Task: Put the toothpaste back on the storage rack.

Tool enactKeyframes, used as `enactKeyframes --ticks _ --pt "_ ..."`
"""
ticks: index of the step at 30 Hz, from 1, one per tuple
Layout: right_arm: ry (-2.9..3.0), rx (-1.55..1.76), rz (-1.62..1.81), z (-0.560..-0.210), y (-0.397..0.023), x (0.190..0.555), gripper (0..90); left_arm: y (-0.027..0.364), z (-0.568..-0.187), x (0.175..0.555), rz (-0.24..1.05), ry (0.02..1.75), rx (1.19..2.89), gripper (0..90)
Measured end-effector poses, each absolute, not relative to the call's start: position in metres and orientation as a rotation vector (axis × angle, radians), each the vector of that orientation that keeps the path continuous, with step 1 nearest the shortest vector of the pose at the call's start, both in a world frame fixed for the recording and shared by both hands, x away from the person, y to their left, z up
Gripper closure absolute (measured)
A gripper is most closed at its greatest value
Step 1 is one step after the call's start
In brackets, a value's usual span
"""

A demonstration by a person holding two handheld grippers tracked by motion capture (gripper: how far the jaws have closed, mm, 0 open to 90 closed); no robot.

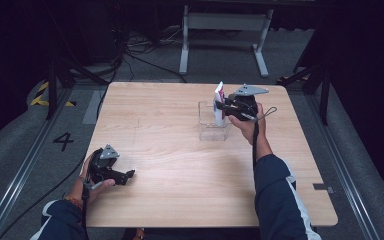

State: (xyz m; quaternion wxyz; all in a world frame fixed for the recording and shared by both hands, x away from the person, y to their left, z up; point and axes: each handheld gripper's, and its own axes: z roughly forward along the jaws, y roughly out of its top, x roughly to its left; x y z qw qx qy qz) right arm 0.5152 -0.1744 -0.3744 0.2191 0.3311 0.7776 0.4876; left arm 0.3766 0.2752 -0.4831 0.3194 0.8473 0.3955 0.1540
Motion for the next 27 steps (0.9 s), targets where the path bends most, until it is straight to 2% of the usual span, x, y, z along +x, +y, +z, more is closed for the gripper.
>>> enactKeyframes --ticks 9,27 --pt "2.173 0.931 1.322 -0.392 -0.180 0.510 68.8 0.275 -0.483 0.376 0.402 1.042 2.227 0.4" --pt "2.229 0.941 1.250 -0.402 -0.180 0.508 67.8 0.275 -0.483 0.376 0.402 1.042 2.227 0.4"
